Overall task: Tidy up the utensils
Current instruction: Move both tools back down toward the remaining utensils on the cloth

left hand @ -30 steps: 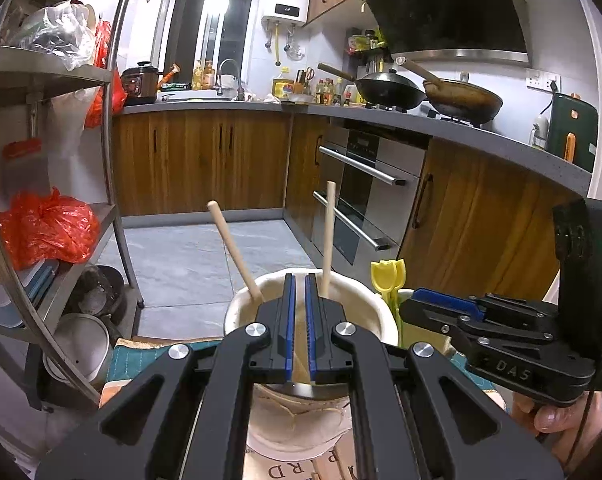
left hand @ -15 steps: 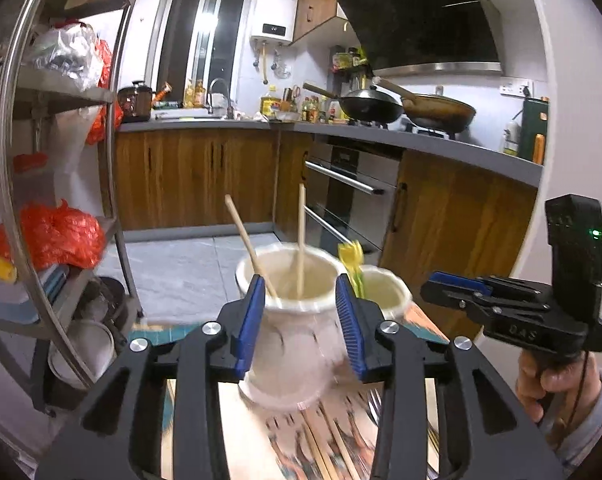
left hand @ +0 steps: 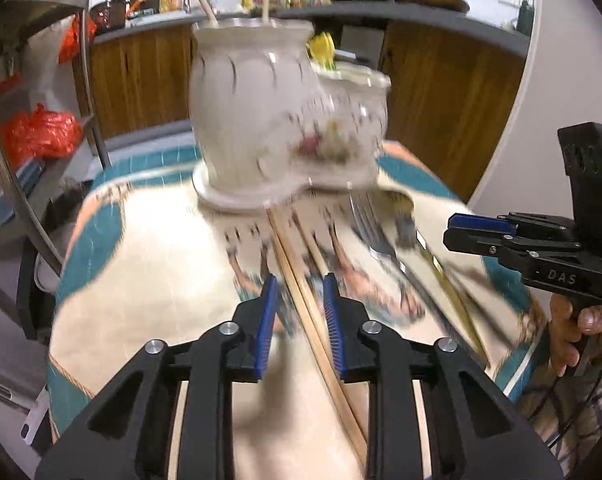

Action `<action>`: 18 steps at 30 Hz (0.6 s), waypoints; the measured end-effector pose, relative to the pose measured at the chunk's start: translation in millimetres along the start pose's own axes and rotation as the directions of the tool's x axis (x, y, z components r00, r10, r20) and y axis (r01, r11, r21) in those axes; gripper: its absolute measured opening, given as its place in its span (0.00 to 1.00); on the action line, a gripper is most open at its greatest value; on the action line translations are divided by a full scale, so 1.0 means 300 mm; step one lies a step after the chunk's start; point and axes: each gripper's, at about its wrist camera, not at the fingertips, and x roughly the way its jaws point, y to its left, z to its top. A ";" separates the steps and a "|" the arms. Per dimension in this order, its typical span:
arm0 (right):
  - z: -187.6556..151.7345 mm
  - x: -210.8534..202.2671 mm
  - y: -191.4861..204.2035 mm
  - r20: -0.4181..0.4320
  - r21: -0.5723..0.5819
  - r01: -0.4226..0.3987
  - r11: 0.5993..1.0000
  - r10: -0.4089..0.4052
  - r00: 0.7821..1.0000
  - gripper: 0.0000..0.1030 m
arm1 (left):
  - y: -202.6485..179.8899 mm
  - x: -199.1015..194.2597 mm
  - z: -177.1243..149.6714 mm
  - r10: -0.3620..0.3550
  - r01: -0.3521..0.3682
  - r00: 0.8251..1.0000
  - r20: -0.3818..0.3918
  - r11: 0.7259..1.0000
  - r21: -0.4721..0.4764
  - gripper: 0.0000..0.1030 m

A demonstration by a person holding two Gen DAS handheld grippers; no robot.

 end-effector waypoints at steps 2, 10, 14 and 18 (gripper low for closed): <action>-0.025 0.006 0.004 -0.018 -0.001 0.008 1.000 -0.008 1.000 0.23 | -0.007 0.009 -0.024 0.004 -0.004 1.000 -0.022 1.000 0.009 0.20; -0.053 0.009 0.004 -0.038 0.009 0.003 1.000 -0.002 0.999 0.19 | -0.002 0.022 -0.048 0.016 -0.015 0.999 -0.045 1.000 0.023 0.17; -0.054 0.004 -0.004 -0.033 0.017 -0.012 1.000 0.012 0.999 0.13 | 0.000 0.034 -0.038 0.050 -0.048 0.997 -0.053 0.998 0.032 0.16; -0.059 -0.003 -0.024 -0.033 0.022 0.007 1.000 -0.006 0.999 0.11 | 0.006 0.043 -0.038 0.045 -0.043 0.997 -0.064 0.999 0.031 0.16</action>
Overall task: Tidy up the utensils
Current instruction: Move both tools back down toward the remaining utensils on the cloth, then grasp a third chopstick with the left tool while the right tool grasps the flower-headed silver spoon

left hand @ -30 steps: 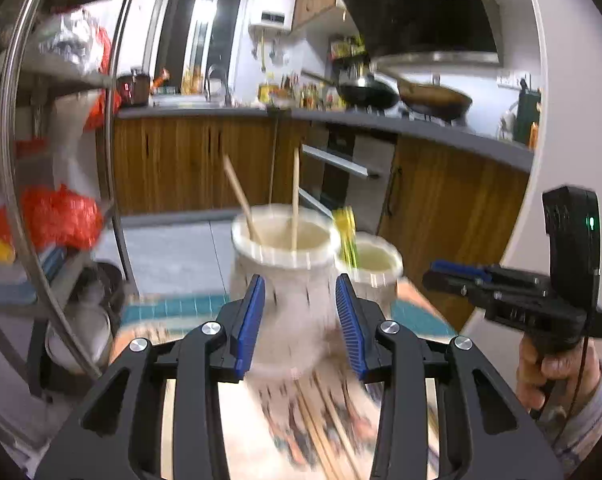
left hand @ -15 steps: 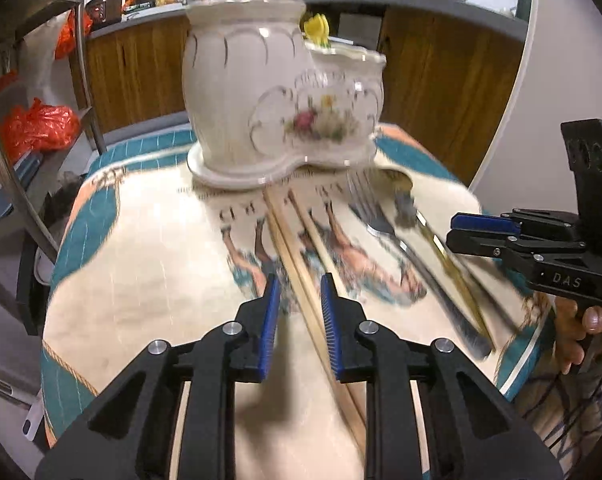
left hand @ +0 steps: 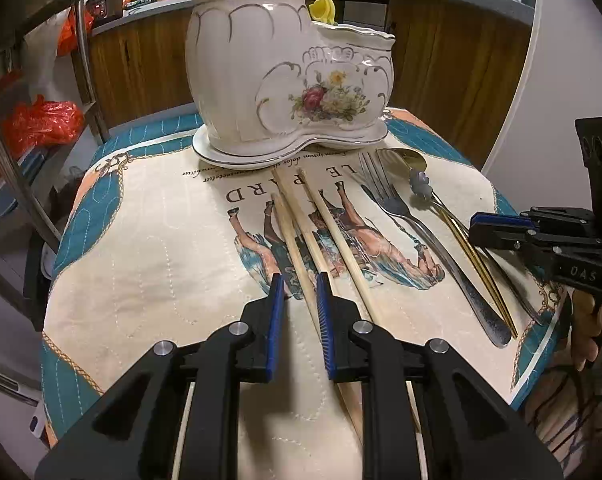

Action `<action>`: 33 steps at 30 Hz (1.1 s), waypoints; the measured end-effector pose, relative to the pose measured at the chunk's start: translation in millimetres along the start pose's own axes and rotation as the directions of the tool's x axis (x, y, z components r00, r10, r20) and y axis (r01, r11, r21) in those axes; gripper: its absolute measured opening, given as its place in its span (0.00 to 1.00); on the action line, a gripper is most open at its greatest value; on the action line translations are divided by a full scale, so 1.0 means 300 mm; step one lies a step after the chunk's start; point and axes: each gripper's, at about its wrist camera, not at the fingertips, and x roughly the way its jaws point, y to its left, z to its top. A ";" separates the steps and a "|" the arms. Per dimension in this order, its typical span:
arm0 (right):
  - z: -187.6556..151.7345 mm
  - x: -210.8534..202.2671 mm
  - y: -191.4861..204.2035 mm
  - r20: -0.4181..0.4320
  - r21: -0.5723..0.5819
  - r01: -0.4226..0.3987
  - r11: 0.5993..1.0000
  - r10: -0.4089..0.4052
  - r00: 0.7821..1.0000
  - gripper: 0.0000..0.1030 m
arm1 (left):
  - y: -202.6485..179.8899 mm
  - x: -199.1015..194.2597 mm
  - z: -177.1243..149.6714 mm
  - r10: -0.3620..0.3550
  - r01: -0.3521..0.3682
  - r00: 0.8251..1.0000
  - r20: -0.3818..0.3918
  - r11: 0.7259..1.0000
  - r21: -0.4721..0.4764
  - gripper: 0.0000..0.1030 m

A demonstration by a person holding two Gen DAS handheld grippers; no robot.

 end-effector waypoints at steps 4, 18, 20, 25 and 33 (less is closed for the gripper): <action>-0.001 0.002 -0.012 -0.012 -0.007 0.020 1.000 -0.020 1.000 0.11 | -0.004 0.006 0.014 0.018 -0.018 1.000 -0.023 1.000 0.013 0.16; 0.114 0.090 0.075 -0.306 -0.323 0.074 0.943 -0.178 0.935 0.11 | 0.102 0.017 0.063 0.037 -0.018 0.976 -0.216 0.996 0.091 0.16; 0.149 0.126 0.099 -0.388 -0.377 0.054 0.925 -0.210 0.897 0.11 | 0.095 0.034 0.091 0.039 -0.002 0.960 -0.278 0.991 0.132 0.16; 0.200 0.186 0.120 -0.528 -0.412 0.011 0.911 -0.249 0.812 0.11 | 0.087 0.085 0.159 0.041 0.053 0.897 -0.440 0.978 0.199 0.16; 0.206 0.190 0.113 -0.548 -0.377 0.014 0.926 -0.236 0.803 0.04 | 0.034 0.114 0.182 0.088 0.054 0.853 -0.514 0.965 0.255 0.07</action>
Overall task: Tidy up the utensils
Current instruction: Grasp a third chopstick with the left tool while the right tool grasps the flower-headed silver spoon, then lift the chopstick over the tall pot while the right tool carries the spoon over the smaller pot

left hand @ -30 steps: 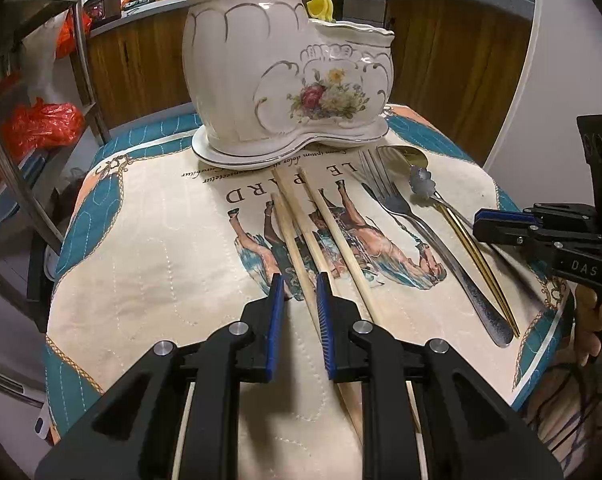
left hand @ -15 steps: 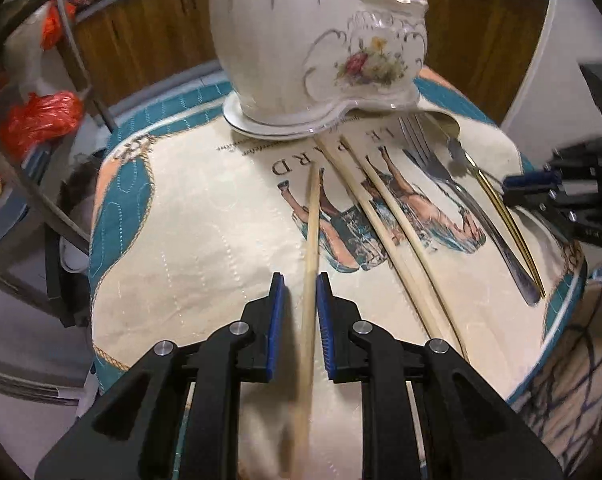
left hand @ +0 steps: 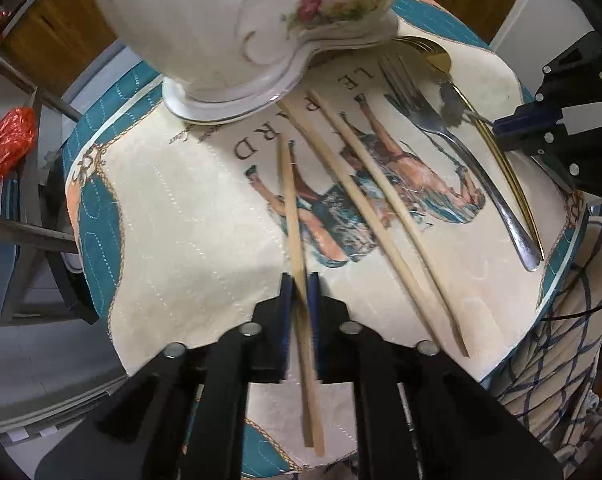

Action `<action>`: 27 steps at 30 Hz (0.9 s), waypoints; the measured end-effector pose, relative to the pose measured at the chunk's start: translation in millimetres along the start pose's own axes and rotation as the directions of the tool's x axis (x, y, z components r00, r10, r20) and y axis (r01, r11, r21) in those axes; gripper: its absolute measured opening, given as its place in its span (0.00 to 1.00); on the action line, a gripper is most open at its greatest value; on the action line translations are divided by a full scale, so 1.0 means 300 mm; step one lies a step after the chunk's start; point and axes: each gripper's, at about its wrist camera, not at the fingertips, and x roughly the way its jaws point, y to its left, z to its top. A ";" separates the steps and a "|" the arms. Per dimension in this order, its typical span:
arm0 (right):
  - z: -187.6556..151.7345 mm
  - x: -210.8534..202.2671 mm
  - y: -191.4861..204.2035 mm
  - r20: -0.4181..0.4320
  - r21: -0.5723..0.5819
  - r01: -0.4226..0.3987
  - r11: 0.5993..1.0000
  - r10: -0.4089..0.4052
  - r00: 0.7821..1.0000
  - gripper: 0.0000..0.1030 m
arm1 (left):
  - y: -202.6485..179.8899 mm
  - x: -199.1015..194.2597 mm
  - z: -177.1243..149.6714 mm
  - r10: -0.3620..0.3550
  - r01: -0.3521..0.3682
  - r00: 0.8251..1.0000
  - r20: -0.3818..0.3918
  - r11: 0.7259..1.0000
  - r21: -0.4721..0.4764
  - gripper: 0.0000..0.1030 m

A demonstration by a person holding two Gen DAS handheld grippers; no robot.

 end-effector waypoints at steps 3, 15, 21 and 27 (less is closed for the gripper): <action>-0.017 0.001 -0.005 0.031 0.020 -0.004 1.000 0.003 1.000 0.04 | -0.008 -0.006 -0.018 0.009 -0.009 0.999 0.037 1.000 -0.006 0.06; -0.104 -0.129 -0.024 0.270 0.054 -0.123 0.991 0.104 0.957 0.04 | 0.028 -0.204 -0.207 -0.026 0.084 0.920 0.391 0.988 -0.131 0.05; -0.145 -0.218 -0.027 0.446 0.085 -0.226 0.970 0.166 0.880 0.04 | 0.046 -0.308 -0.255 -0.066 0.204 0.815 0.576 0.963 -0.178 0.05; -0.179 -0.302 -0.079 0.619 0.094 -0.377 0.921 0.243 0.747 0.04 | 0.093 -0.379 -0.237 -0.120 0.340 0.682 0.721 0.925 -0.167 0.05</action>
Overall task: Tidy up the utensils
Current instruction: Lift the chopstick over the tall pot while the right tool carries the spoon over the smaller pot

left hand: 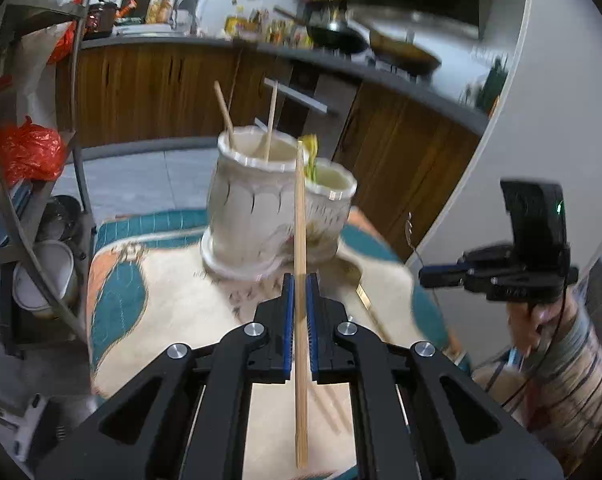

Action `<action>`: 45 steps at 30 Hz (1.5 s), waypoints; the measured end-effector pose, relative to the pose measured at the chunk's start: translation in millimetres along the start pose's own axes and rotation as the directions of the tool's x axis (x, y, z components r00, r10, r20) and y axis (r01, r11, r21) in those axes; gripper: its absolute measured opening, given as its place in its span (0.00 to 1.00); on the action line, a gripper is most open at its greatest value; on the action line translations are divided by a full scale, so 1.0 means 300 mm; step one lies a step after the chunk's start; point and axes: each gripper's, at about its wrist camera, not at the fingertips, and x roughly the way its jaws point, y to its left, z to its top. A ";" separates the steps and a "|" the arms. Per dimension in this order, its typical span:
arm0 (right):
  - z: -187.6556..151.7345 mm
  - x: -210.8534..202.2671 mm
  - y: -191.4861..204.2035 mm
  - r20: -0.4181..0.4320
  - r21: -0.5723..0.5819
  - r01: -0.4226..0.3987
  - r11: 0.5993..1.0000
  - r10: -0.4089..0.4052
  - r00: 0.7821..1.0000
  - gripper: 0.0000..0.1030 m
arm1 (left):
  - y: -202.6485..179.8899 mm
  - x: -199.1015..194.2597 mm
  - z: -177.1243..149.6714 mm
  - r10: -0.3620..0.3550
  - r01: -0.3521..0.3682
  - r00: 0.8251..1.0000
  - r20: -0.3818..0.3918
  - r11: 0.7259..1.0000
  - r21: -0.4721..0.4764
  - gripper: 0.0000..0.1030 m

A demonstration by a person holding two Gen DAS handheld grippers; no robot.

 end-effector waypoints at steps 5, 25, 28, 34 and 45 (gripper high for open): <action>0.032 -0.040 -0.018 0.107 0.038 -0.078 0.996 0.074 0.991 0.04 | -0.017 -0.002 0.041 -0.047 0.051 0.994 0.101 0.998 -0.041 0.05; 0.275 -0.025 -0.053 0.474 0.020 -0.021 1.000 0.008 0.880 0.04 | -0.022 0.070 0.217 -0.014 0.020 0.909 0.417 1.000 -0.011 0.05; 0.304 -0.015 -0.058 0.534 0.021 -0.015 1.000 0.001 0.846 0.04 | -0.027 0.066 0.259 -0.001 0.003 0.877 0.480 1.000 -0.003 0.05; 0.362 0.044 -0.066 0.564 0.020 0.112 0.993 -0.104 0.819 0.04 | -0.013 0.097 0.332 0.027 -0.021 0.823 0.567 1.000 -0.018 0.05; 0.351 0.134 -0.132 0.530 0.043 0.209 0.977 -0.200 0.824 0.04 | 0.020 0.255 0.305 0.097 -0.089 0.850 0.517 0.995 -0.042 0.05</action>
